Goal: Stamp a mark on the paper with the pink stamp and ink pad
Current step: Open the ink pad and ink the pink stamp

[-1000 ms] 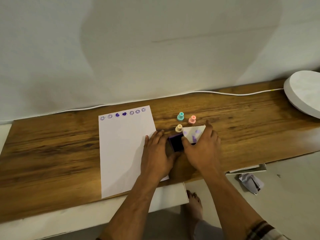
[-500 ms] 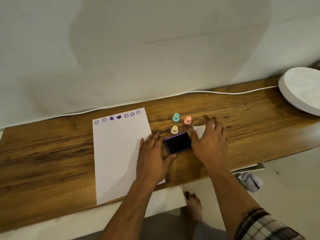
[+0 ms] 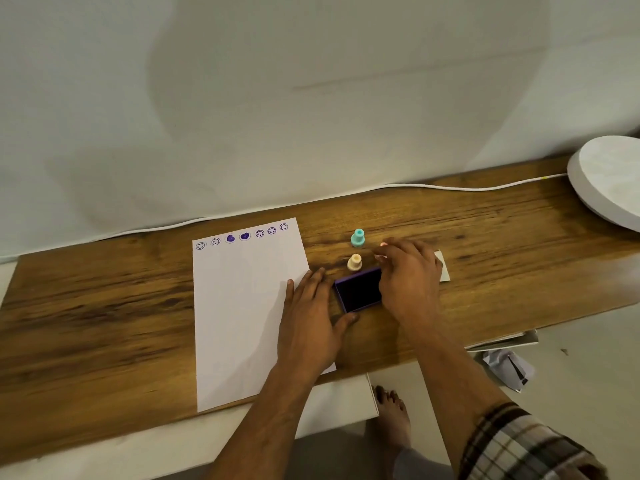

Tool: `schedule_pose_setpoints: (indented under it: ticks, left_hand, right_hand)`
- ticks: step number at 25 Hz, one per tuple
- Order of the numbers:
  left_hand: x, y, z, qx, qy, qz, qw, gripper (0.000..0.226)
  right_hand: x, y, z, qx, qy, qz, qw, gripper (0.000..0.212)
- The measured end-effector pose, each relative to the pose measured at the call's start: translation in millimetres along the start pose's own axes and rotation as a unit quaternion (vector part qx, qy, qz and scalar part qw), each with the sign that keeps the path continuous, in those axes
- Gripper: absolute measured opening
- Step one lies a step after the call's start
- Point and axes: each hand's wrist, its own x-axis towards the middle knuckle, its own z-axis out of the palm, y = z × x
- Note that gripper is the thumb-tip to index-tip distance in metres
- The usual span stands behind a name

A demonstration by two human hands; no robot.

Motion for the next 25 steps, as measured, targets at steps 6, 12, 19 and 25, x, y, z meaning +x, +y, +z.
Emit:
schedule_pose_setpoints:
  ticks: [6, 12, 19, 25]
  left_hand:
    - [-3.5, 13.9, -16.6, -0.131, 0.045, -0.025, 0.99, 0.072]
    - [-10.7, 31.2, -31.6, -0.317, 0.068, -0.006, 0.946, 0.048]
    - [-8.9, 21.1, -39.0, -0.328, 0.086, -0.028, 0.94, 0.038]
    - [-8.5, 23.3, -37.7, -0.326, 0.084, -0.049, 0.941, 0.031]
  right_hand:
    - [-2.0, -10.2, -21.1, 0.357, 0.038, 0.166, 0.918, 0.028]
    - [-37.6, -29.1, -36.6, 0.569, -0.101, 0.217, 0.787, 0.021]
    - [-37.6, -34.9, -29.8, 0.599, -0.126, 0.218, 0.76, 0.026]
    - [-35.5, -34.2, -26.8, 0.585, -0.138, 0.211, 0.771, 0.026]
